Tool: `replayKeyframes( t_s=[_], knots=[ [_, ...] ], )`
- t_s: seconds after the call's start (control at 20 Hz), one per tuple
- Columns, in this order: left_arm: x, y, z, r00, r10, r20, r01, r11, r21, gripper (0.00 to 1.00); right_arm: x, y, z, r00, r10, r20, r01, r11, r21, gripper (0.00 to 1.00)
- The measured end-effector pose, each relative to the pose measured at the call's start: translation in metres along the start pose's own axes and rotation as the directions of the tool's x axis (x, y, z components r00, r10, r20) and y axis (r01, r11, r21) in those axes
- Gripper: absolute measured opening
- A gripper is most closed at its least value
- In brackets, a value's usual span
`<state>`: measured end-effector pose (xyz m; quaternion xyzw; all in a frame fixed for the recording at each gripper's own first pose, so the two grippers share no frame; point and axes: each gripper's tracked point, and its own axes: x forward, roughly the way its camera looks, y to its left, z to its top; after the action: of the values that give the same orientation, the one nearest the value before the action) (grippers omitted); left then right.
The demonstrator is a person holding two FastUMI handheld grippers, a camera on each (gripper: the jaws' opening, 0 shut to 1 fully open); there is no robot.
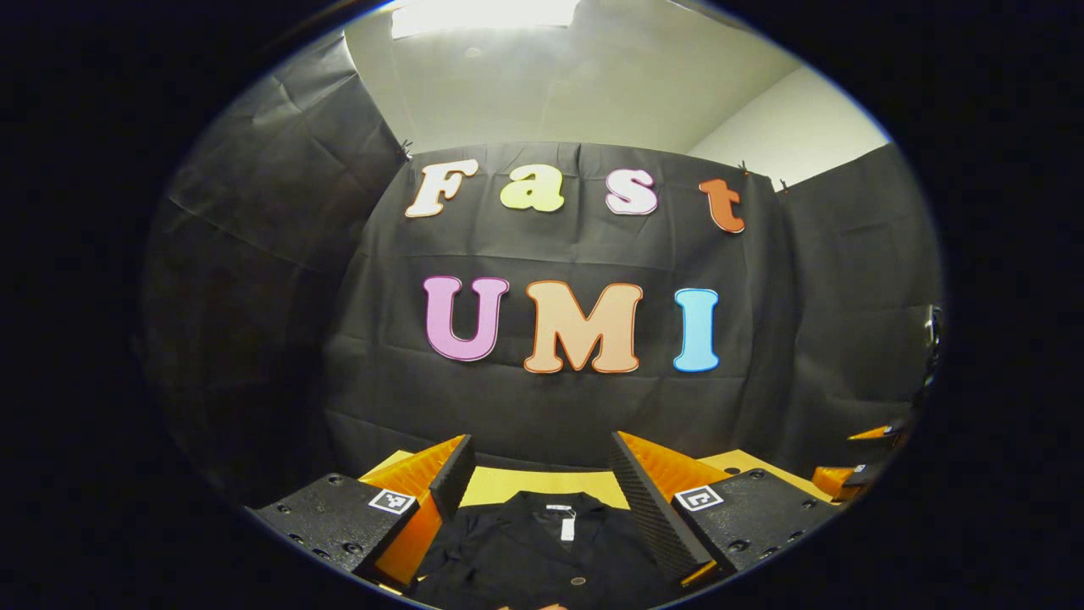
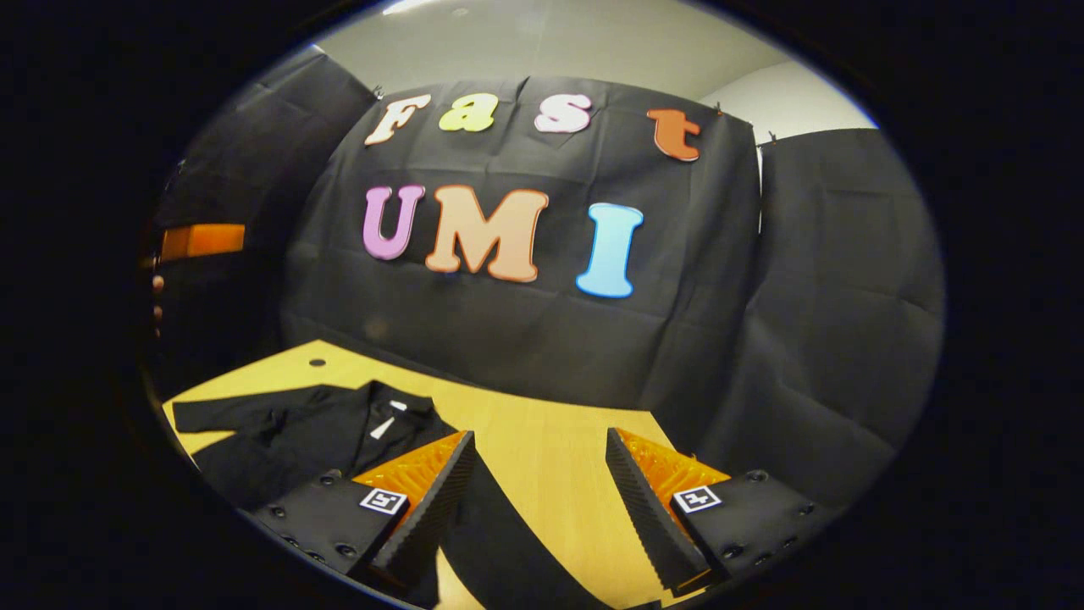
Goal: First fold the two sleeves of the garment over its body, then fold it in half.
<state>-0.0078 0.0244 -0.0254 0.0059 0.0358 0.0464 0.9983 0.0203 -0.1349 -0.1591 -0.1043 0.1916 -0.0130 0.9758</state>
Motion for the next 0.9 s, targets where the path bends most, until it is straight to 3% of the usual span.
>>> replayKeyframes(
  t_s=[0.25, 0.5, 0.9],
  knots=[
    [-0.001, -0.002, -0.006, 1.0, 0.025, -0.012, -0.025, 1.0, 0.0, 0.97, 0.011, -0.013, -0.077, 0.979, 0.05, -0.197, -0.061, 0.997, -0.05, 0.98],
    [0.0, -0.01, -0.01, 0.999, 0.034, -0.027, -0.034, 0.999, 0.001, 0.95, 0.016, -0.03, -0.142, 0.927, 0.069, -0.368, -0.12, 0.986, -0.118, 0.98],
    [-0.003, -0.017, -0.018, 0.996, 0.076, -0.048, -0.075, 0.997, 0.016, 0.97, 0.009, -0.04, -0.233, 0.753, 0.139, -0.643, -0.262, 0.96, -0.099, 1.0]
  ],
)
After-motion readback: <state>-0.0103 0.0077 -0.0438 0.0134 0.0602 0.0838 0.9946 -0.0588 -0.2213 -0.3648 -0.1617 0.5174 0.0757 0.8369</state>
